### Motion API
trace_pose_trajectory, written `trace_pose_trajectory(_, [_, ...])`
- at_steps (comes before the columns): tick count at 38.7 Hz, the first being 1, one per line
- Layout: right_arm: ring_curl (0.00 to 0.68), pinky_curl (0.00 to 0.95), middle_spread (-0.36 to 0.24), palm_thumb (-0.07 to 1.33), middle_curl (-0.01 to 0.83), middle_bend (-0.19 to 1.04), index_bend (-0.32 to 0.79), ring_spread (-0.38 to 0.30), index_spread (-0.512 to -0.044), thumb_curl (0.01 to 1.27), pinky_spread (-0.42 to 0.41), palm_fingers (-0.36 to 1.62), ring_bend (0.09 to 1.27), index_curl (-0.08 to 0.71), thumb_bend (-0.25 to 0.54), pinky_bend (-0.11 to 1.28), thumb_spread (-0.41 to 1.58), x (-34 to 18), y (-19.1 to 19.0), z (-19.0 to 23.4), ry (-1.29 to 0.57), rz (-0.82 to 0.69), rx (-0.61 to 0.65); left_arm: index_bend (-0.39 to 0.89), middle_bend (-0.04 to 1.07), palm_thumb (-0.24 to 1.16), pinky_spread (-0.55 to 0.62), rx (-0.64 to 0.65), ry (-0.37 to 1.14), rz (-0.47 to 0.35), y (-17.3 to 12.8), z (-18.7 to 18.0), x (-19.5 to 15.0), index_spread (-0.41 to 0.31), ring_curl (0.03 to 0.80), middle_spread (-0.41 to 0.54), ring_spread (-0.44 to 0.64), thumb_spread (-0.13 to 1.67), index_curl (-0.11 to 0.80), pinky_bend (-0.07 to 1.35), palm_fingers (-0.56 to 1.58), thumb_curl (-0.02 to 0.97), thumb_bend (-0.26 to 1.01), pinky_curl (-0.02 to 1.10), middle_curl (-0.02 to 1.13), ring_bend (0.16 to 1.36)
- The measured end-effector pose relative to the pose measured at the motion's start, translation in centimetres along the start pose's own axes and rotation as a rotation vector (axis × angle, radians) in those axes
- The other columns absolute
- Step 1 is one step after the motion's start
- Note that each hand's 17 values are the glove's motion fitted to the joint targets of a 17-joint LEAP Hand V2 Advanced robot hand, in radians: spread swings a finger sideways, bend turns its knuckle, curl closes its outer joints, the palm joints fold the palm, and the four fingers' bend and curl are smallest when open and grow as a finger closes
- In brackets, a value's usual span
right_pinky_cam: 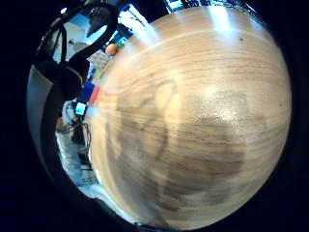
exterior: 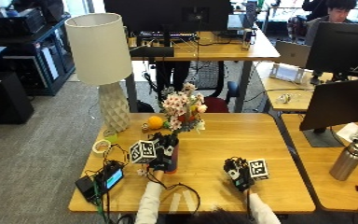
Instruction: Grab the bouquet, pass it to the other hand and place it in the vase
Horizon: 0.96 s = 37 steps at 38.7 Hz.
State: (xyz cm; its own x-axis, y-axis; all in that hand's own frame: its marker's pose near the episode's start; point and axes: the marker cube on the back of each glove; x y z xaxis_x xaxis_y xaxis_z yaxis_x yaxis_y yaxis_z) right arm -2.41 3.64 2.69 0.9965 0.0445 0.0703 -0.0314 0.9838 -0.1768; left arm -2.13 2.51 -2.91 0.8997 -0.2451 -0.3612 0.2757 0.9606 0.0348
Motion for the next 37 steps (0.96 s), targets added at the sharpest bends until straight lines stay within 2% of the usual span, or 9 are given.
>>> trace_pose_trajectory(6, [0.439,0.389,-0.072,0.86,0.469,0.43,0.12,-0.138,-0.184,0.54,-0.123,1.16,0.60,0.322,-0.023,0.34,0.91,0.0,0.3,-0.2,-0.001,0.020,-0.007,0.15,0.14,0.10,0.13,0.023,-0.013,0.024,-0.4,-0.6,1.0,-0.144,0.342,0.086,0.09,1.11,0.375,0.32,0.47,0.273,-0.02,0.38,0.30,0.50])
trace_pose_trajectory(19, [0.444,0.395,-0.072,0.86,0.477,0.42,0.12,-0.138,-0.183,0.56,-0.124,1.16,0.60,0.320,-0.024,0.34,0.91,-1.3,-0.2,0.7,-0.051,0.003,-0.005,0.19,0.14,0.12,0.23,0.059,0.006,0.044,-0.3,-1.5,2.3,-0.095,0.331,0.057,0.11,1.10,0.399,0.30,0.42,0.285,-0.02,0.38,0.29,0.47])
trace_pose_trajectory(25, [0.445,0.398,-0.072,0.86,0.479,0.42,0.12,-0.138,-0.183,0.56,-0.124,1.16,0.60,0.319,-0.024,0.34,0.91,-1.8,-0.1,1.4,-0.079,0.093,-0.024,0.19,0.14,0.12,0.25,0.057,0.013,0.048,-0.6,-1.7,2.0,-0.085,0.329,0.062,0.12,1.10,0.409,0.29,0.42,0.286,-0.02,0.37,0.29,0.47])
trace_pose_trajectory(32, [0.447,0.400,-0.073,0.86,0.482,0.42,0.12,-0.138,-0.183,0.57,-0.124,1.16,0.60,0.319,-0.024,0.33,0.91,-0.6,-1.2,1.5,0.019,0.008,-0.020,0.18,0.15,0.12,0.28,0.077,0.011,0.044,-0.5,-2.5,1.6,-0.070,0.327,0.071,0.13,1.09,0.414,0.29,0.40,0.288,-0.02,0.37,0.28,0.47])
trace_pose_trajectory(37, [0.447,0.401,-0.073,0.86,0.484,0.41,0.12,-0.143,-0.183,0.57,-0.124,1.16,0.60,0.318,-0.024,0.33,0.91,-0.9,-1.2,2.1,0.011,0.007,-0.040,0.18,0.15,0.12,0.30,0.097,0.042,0.028,0.2,-3.4,1.2,-0.062,0.328,0.078,0.14,1.08,0.415,0.29,0.39,0.288,-0.02,0.37,0.28,0.47])
